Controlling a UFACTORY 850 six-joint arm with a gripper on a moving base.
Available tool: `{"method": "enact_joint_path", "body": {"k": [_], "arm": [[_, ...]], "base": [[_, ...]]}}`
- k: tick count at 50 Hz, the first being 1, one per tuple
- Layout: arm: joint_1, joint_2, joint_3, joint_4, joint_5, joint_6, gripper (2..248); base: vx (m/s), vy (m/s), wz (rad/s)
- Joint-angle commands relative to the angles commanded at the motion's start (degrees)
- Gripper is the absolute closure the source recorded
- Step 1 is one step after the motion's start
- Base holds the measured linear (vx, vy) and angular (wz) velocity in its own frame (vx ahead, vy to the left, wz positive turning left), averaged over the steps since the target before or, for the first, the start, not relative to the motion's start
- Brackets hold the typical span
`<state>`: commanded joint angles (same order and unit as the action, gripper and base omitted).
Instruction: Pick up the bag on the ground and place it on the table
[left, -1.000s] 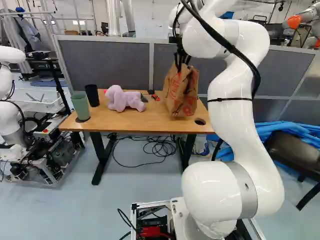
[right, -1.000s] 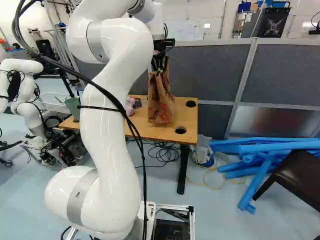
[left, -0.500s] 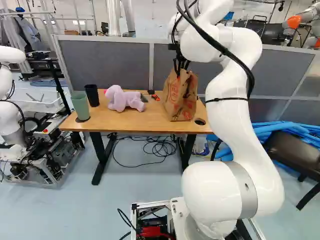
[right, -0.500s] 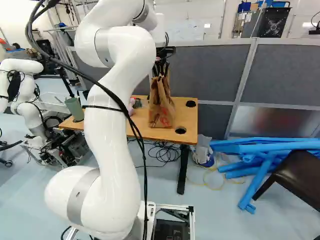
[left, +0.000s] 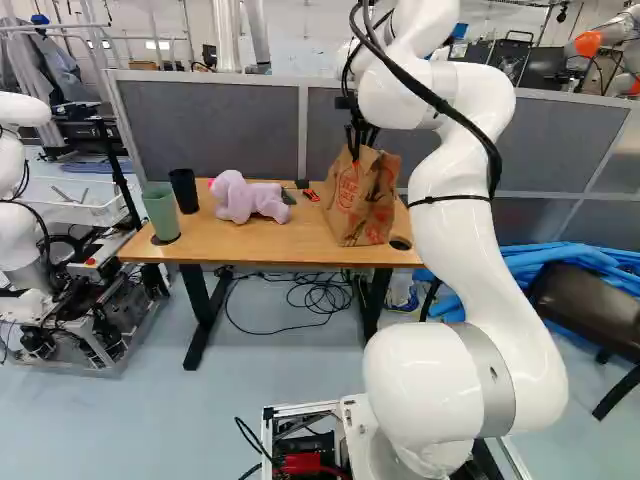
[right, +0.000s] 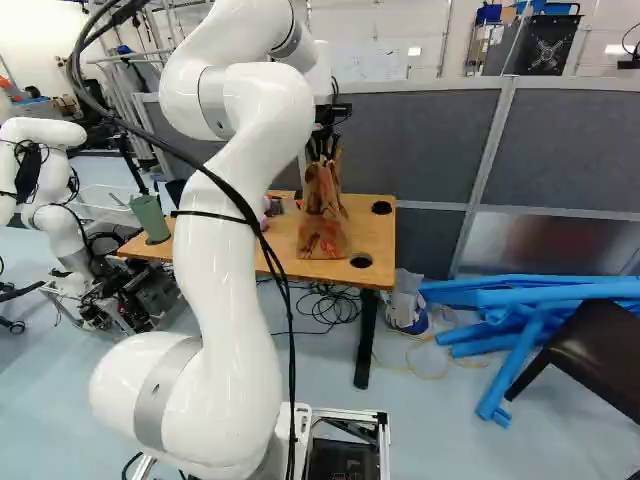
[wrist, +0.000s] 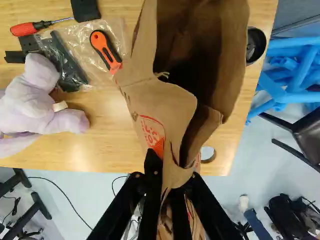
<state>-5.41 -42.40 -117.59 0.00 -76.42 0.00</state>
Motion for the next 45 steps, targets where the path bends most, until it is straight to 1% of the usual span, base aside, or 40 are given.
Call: {"method": "enact_joint_path", "body": {"k": [15,16,20,21,26,27,31,32,36,37,41,42,45], "arm": [[0.00,0.00,0.00,0.00,0.00,0.00,226],[0.00,0.00,0.00,0.00,0.00,0.00,204],[0.00,0.00,0.00,0.00,0.00,0.00,204],[0.00,0.00,0.00,0.00,0.00,0.00,171],[0.00,0.00,0.00,0.00,0.00,0.00,171],[0.00,0.00,0.00,0.00,0.00,0.00,137],[0.00,0.00,0.00,0.00,0.00,0.00,137],[0.00,0.00,0.00,0.00,0.00,0.00,103],[0.00,0.00,0.00,0.00,0.00,0.00,103],[0.00,0.00,0.00,0.00,0.00,0.00,67],[0.00,0.00,0.00,0.00,0.00,0.00,67],[0.00,0.00,0.00,0.00,0.00,0.00,30],[0.00,0.00,0.00,0.00,0.00,0.00,30]], "base": [[0.000,0.000,0.000],[0.000,0.000,0.000],[0.000,0.000,0.000],[0.000,0.000,0.000],[0.000,0.000,0.000],[0.000,0.000,0.000],[0.000,0.000,0.000],[0.000,0.000,0.000],[0.000,0.000,0.000],[0.000,0.000,0.000],[0.000,0.000,0.000],[0.000,0.000,0.000],[0.000,0.000,0.000]]}}
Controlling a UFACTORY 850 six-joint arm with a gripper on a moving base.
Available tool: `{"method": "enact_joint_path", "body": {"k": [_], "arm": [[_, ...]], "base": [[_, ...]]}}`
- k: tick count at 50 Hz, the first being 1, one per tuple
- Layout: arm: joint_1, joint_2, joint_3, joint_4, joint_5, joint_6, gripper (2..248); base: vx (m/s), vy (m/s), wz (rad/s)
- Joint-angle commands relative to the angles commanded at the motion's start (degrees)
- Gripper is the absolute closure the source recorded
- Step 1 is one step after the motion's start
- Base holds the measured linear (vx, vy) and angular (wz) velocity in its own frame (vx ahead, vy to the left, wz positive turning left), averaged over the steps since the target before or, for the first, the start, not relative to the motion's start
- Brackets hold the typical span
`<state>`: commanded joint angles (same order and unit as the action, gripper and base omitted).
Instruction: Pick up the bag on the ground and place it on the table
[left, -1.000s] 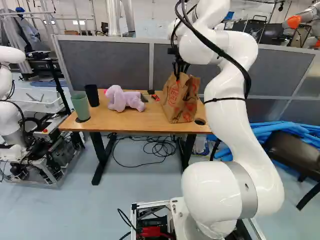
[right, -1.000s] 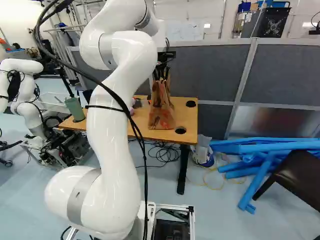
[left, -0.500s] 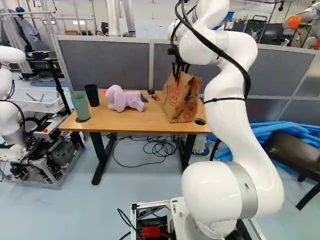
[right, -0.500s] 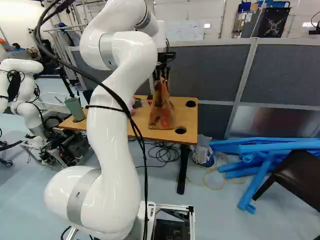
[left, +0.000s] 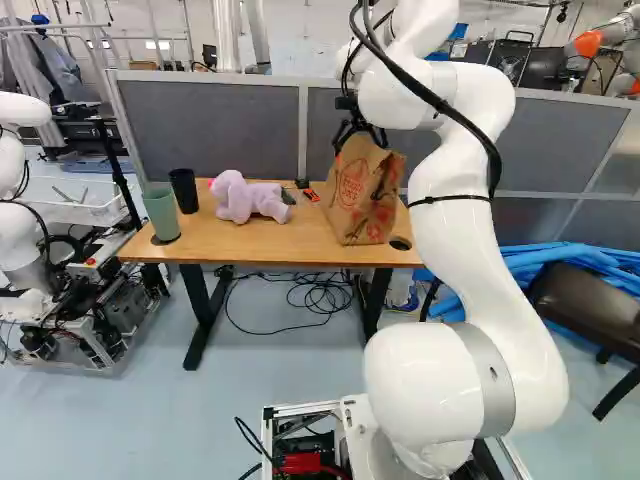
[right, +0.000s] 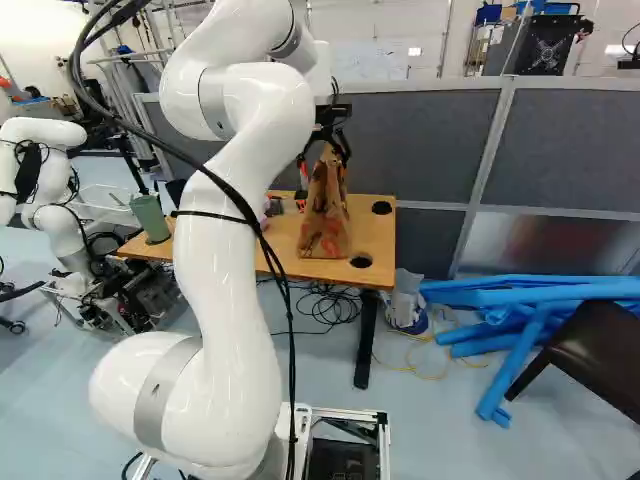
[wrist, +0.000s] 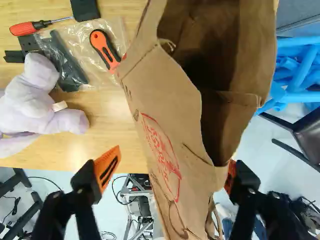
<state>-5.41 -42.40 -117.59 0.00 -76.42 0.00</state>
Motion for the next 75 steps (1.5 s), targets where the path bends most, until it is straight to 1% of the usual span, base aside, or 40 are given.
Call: {"method": "enact_joint_path", "body": {"k": [2,3,17,27,49,75], "arm": [[0.00,0.00,0.00,0.00,0.00,0.00,30],[0.00,0.00,0.00,0.00,0.00,0.00,3],[0.00,0.03,0.00,0.00,0.00,0.00,3],[0.00,1.01,0.08,0.00,0.00,0.00,3],[-0.06,4.51,1.17,0.00,0.55,0.00,3],[-0.22,9.82,3.98,0.00,1.53,0.00,3]], "base": [[0.000,0.000,0.000],[0.000,0.000,0.000],[0.000,0.000,0.000],[0.000,0.000,0.000],[0.000,0.000,0.000],[0.000,0.000,0.000]]}}
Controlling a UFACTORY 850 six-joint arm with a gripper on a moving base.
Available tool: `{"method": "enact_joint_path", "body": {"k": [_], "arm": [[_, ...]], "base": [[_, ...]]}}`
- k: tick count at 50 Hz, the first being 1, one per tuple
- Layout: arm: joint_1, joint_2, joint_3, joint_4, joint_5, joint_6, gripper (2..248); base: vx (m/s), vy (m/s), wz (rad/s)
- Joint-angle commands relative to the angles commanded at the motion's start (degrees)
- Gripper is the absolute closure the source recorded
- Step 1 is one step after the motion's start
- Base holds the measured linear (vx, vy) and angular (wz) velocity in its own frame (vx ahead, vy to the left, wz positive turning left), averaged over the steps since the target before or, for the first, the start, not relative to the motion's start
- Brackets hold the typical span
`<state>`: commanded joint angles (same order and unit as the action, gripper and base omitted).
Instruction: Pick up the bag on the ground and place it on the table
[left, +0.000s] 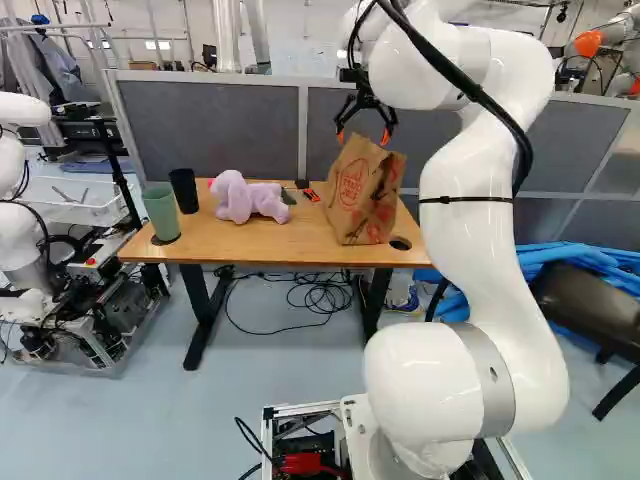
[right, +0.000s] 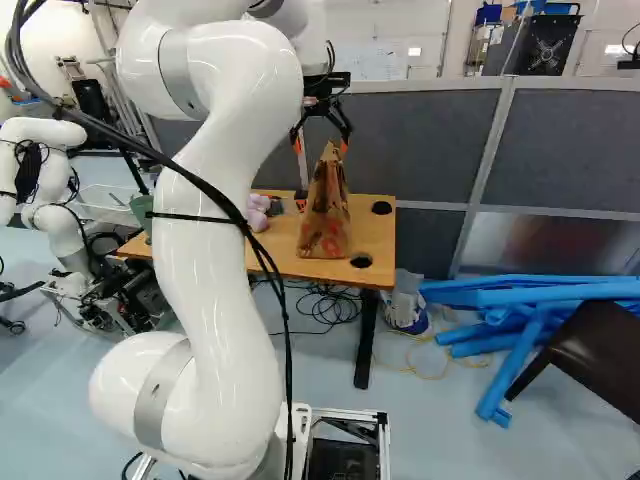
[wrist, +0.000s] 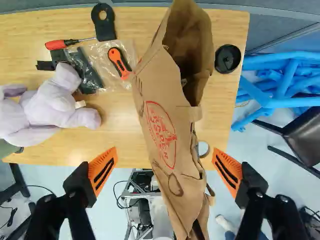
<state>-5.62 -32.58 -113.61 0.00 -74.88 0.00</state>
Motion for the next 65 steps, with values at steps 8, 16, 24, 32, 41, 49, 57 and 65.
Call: {"method": "enact_joint_path", "body": {"k": [8,16,24,32,41,49,57,65], "arm": [[-0.06,1.76,0.99,0.00,0.50,0.00,3],[-0.13,3.58,2.04,0.00,1.16,0.00,3],[-0.20,5.43,3.11,0.00,1.85,0.00,3],[-0.28,7.31,4.17,0.00,2.55,0.00,3],[-0.36,9.34,5.28,0.00,3.33,0.00,3],[-0.41,10.23,5.96,0.00,3.73,0.00,3],[-0.41,10.34,6.05,0.00,3.77,0.00,3],[-0.41,10.34,6.05,0.00,3.77,0.00,3]], "base": [[0.000,0.000,0.000],[0.000,0.000,0.000],[0.000,0.000,0.000],[0.000,0.000,0.000],[0.000,0.000,0.000],[0.000,0.000,0.000],[0.000,0.000,0.000],[0.000,0.000,0.000]]}}
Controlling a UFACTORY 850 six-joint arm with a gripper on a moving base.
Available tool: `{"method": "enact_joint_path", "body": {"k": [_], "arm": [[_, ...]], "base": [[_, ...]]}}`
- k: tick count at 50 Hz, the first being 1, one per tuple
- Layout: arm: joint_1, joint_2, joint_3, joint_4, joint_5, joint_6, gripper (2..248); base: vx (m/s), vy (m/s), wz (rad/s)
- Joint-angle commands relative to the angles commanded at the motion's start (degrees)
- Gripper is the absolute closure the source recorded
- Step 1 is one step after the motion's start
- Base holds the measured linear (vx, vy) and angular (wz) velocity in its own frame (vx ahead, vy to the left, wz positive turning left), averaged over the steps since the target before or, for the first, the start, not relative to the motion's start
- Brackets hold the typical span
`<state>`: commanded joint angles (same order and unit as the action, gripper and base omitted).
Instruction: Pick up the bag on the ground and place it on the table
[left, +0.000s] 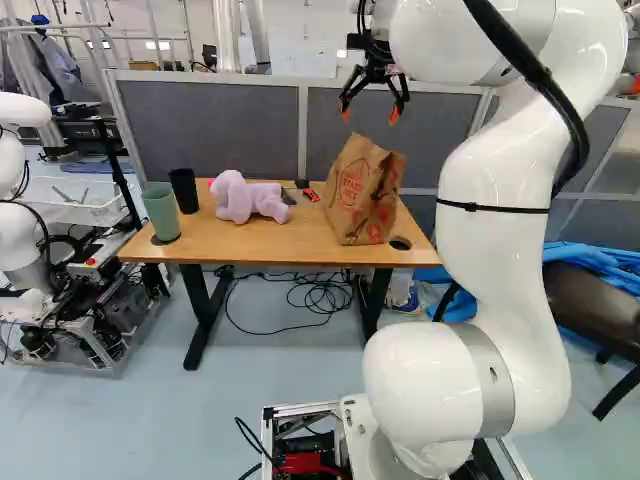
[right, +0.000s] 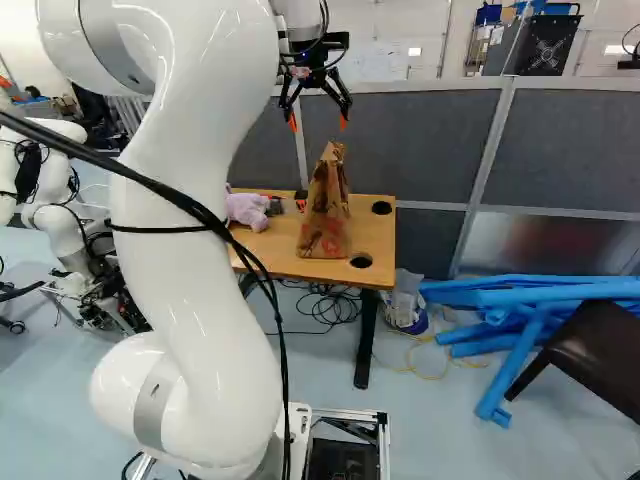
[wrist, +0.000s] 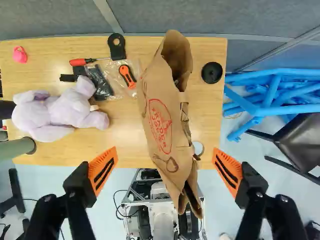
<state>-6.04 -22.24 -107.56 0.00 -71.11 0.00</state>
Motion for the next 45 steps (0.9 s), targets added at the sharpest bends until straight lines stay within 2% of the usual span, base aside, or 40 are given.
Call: {"method": "enact_joint_path", "body": {"k": [21,45], "arm": [[0.00,0.00,0.00,0.00,0.00,0.00,3],[0.00,0.00,0.00,0.00,0.00,0.00,3]], "base": [[-0.029,0.002,0.002],[-0.121,0.001,-0.003]]}}
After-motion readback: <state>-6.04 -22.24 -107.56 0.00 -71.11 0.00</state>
